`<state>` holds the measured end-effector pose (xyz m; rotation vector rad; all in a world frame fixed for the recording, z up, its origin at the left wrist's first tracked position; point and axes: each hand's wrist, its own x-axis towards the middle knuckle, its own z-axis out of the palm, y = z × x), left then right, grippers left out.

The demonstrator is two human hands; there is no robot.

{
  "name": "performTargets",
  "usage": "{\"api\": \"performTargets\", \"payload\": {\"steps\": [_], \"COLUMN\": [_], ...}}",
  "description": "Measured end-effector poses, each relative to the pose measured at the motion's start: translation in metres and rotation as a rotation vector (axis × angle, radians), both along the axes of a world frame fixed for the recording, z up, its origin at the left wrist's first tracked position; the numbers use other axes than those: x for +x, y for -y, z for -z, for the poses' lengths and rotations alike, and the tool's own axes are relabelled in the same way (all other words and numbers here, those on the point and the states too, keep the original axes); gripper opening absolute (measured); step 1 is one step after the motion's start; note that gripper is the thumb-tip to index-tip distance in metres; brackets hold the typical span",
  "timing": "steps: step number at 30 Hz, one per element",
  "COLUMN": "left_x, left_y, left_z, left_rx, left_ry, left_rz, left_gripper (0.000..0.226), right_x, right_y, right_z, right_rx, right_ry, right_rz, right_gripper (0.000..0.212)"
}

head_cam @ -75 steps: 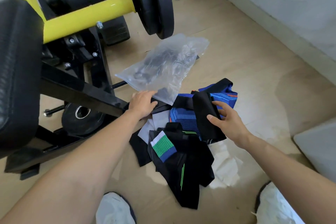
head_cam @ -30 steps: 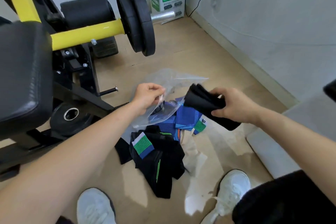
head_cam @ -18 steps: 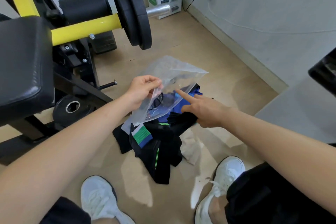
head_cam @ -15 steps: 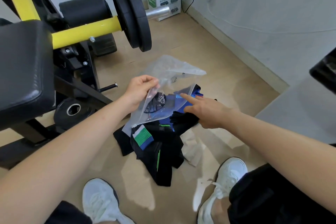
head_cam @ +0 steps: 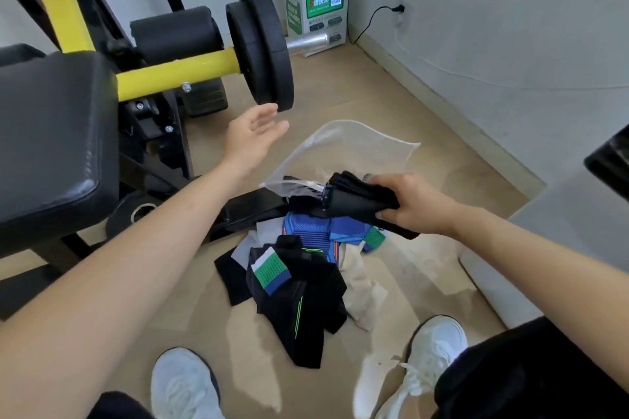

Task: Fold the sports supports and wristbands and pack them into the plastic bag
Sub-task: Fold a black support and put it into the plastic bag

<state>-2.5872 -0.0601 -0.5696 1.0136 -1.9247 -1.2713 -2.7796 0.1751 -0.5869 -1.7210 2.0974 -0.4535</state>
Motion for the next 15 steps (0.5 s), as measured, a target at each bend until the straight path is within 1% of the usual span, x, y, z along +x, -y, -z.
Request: {"api": "performTargets", "payload": {"steps": [2,4,5,6,7,8,10,12,14,15], "left_x": [0.01,0.019,0.02,0.019,0.016,0.012,0.002,-0.01,-0.023,-0.028], "left_y": [-0.014,-0.034,-0.046,-0.056,-0.068,-0.078,-0.096,-0.105,-0.107,-0.106], "left_z": [0.001,0.003,0.004,0.005,0.006,0.005,0.005,0.009,0.01,0.011], "left_rx": [-0.142,-0.277,-0.3,-0.26,-0.143,0.027,0.355,0.529,0.65,0.671], "left_ry": [-0.051,-0.076,-0.053,-0.008,0.045,0.085,0.093,0.051,-0.044,-0.082], "left_rz": [-0.124,-0.323,-0.381,-0.392,-0.366,-0.326,-0.233,-0.162,-0.178,-0.204], "left_gripper": [0.029,0.014,0.014,0.021,0.03,0.038,0.042,0.043,0.046,0.046], "right_x": [-0.002,-0.005,-0.005,-0.005,-0.004,-0.002,0.004,0.01,0.015,0.018], "right_y": [0.0,0.003,0.003,0.004,0.004,0.003,0.001,-0.002,-0.003,-0.003], "right_z": [-0.012,-0.02,-0.024,-0.025,-0.027,-0.028,-0.029,-0.028,-0.028,-0.028], "right_rx": [-0.077,-0.144,-0.176,-0.203,-0.226,-0.239,-0.25,-0.244,-0.23,-0.223], "right_ry": [0.07,0.171,0.249,0.335,0.43,0.519,0.656,0.74,0.818,0.858], "right_rz": [0.1,0.202,0.248,0.285,0.31,0.331,0.35,0.343,0.333,0.333], "right_gripper": [0.032,0.025,0.024,0.024,0.026,0.028,0.033,0.038,0.04,0.04]}}
